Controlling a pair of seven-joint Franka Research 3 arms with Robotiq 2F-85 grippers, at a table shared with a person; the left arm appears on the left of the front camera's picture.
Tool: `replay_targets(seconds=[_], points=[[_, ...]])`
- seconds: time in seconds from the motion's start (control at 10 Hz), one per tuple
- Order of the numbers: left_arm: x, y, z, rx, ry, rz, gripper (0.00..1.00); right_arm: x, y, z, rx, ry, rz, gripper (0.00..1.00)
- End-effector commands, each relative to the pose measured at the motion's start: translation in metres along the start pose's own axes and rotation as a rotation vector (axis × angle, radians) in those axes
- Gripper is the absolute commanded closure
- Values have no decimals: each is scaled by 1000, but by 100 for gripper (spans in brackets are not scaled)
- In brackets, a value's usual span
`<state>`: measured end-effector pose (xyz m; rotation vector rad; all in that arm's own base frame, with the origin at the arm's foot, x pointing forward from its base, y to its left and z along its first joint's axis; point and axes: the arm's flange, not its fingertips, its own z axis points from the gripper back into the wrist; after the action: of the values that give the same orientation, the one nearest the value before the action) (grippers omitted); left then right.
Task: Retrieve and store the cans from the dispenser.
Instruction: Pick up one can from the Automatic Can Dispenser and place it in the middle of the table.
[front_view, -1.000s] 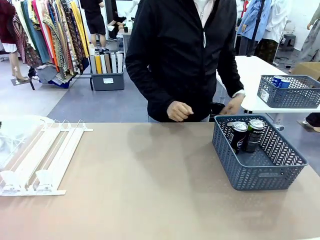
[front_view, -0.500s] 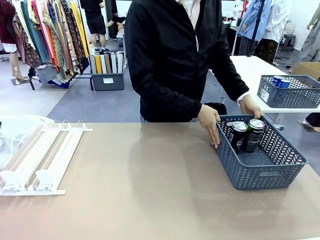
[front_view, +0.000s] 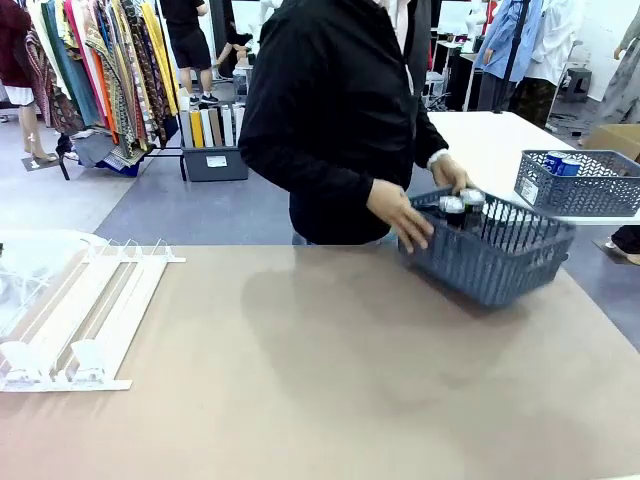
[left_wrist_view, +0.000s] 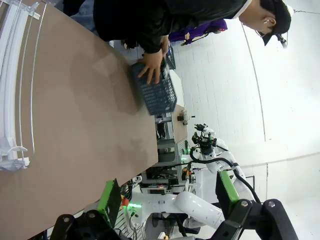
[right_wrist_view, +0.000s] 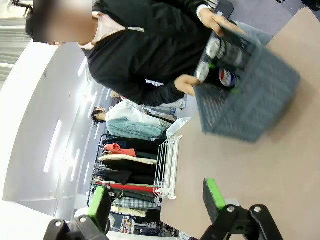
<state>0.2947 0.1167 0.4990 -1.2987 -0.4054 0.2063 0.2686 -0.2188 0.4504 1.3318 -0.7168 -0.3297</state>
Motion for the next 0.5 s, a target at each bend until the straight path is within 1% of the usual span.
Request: replay_targets(seconds=[0.0,0.4], points=[[1,-1,-2,-19,-6,-20,0,1,3,-2,15,-11,10,0],[1,-1,-2,-19,-6,-20,0,1,3,-2,15,-11,10,0]])
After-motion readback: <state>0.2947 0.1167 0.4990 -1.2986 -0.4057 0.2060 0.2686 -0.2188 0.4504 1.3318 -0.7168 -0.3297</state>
